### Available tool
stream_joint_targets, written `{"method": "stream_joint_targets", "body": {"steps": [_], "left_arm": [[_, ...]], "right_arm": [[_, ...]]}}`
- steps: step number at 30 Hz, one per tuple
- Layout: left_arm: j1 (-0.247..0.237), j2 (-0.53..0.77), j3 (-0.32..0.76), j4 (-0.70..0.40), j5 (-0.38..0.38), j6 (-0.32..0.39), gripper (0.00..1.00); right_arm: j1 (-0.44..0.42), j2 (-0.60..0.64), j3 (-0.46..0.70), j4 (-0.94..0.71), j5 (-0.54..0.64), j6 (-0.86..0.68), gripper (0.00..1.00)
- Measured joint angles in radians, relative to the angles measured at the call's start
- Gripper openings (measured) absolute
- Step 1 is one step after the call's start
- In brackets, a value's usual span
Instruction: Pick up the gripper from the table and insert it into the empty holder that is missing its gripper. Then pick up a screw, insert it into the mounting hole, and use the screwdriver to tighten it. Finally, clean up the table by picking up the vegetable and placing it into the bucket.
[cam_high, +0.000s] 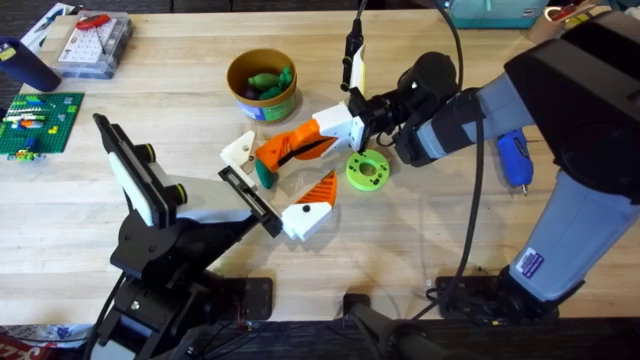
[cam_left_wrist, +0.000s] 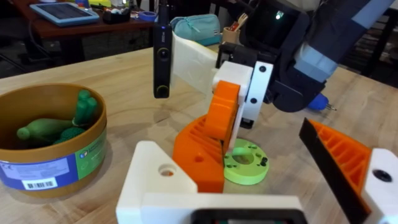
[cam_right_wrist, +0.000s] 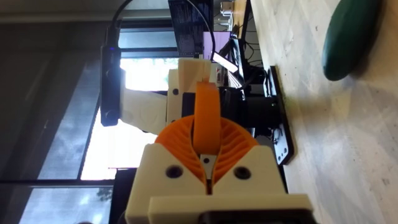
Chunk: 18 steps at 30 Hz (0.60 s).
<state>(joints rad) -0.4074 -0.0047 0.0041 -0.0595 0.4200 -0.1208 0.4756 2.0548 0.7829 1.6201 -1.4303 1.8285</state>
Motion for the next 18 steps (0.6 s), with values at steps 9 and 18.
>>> {"method": "stream_joint_targets", "body": {"steps": [9, 18], "left_arm": [[0.003, 0.004, 0.001, 0.004, -0.021, 0.000, 0.995], [0.003, 0.004, 0.001, 0.004, -0.026, 0.000, 0.995]], "right_arm": [[-0.001, 0.000, 0.000, -0.031, -0.007, -0.003, 0.015], [-0.005, -0.005, 0.048, -0.032, -0.030, -0.002, 0.015]]}}
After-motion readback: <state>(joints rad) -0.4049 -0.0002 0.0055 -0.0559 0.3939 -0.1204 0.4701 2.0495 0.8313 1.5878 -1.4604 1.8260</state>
